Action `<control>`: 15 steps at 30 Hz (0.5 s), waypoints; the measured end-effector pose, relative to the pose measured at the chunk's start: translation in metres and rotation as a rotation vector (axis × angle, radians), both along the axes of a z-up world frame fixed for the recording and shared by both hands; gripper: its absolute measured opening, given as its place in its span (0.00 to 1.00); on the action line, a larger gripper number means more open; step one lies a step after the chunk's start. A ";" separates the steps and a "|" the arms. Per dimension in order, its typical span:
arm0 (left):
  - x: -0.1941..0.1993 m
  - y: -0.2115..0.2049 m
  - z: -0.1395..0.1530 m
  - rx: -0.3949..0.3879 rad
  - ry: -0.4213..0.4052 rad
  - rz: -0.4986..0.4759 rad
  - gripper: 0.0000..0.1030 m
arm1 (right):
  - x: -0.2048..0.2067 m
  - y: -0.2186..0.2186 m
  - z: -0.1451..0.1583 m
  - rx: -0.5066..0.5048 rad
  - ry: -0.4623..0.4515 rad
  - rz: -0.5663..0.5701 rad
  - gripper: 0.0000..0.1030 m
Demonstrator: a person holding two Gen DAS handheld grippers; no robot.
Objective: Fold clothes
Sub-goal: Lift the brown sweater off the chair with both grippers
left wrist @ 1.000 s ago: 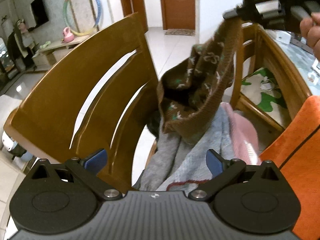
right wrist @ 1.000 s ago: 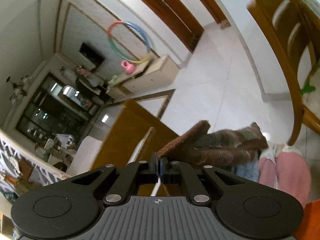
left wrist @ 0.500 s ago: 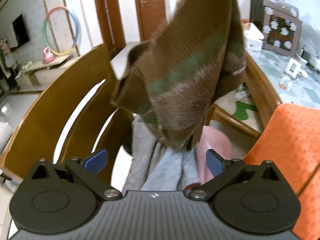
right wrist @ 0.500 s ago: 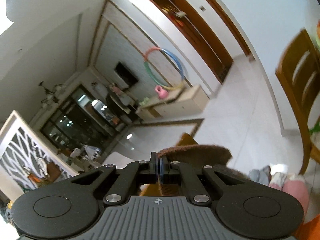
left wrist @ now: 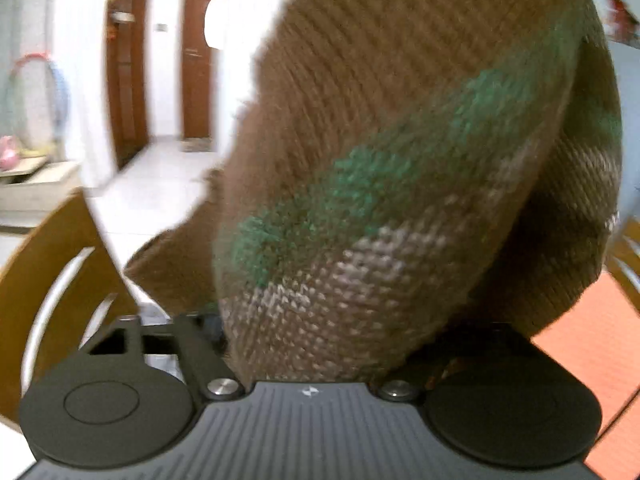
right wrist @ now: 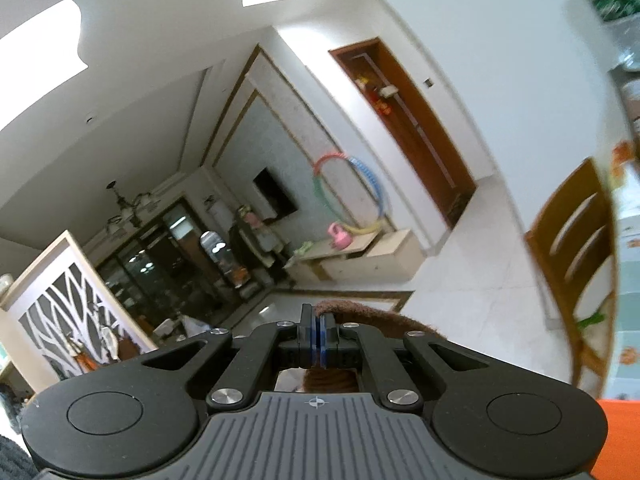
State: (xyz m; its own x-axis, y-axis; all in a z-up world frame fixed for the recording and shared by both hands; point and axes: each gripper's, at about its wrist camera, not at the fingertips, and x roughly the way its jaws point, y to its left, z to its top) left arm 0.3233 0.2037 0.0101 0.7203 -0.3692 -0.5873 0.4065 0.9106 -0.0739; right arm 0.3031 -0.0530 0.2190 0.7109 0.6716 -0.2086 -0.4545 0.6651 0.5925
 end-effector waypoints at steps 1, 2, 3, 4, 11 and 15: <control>-0.009 -0.010 0.007 0.001 0.001 -0.031 0.51 | -0.013 -0.011 0.003 -0.008 -0.002 -0.016 0.04; -0.018 -0.021 0.014 0.002 0.002 -0.063 0.43 | -0.025 -0.023 0.005 -0.012 -0.003 -0.033 0.04; -0.027 -0.031 0.020 0.003 0.002 -0.094 0.38 | -0.037 -0.035 0.006 -0.015 -0.003 -0.051 0.04; -0.036 -0.043 0.027 0.007 0.001 -0.122 0.27 | -0.048 -0.047 0.008 -0.017 -0.003 -0.068 0.04; -0.093 -0.140 0.066 0.002 -0.043 -0.201 0.17 | -0.127 -0.156 0.009 0.020 -0.010 -0.206 0.04; -0.120 -0.203 0.083 -0.017 -0.047 -0.201 0.17 | -0.164 -0.219 0.010 0.025 -0.007 -0.250 0.04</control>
State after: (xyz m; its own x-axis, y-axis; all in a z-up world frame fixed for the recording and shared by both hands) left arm 0.2029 0.0007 0.0934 0.6573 -0.5178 -0.5476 0.5833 0.8096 -0.0653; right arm 0.1389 -0.2719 0.2286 0.8572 0.4794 -0.1881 -0.2819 0.7425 0.6077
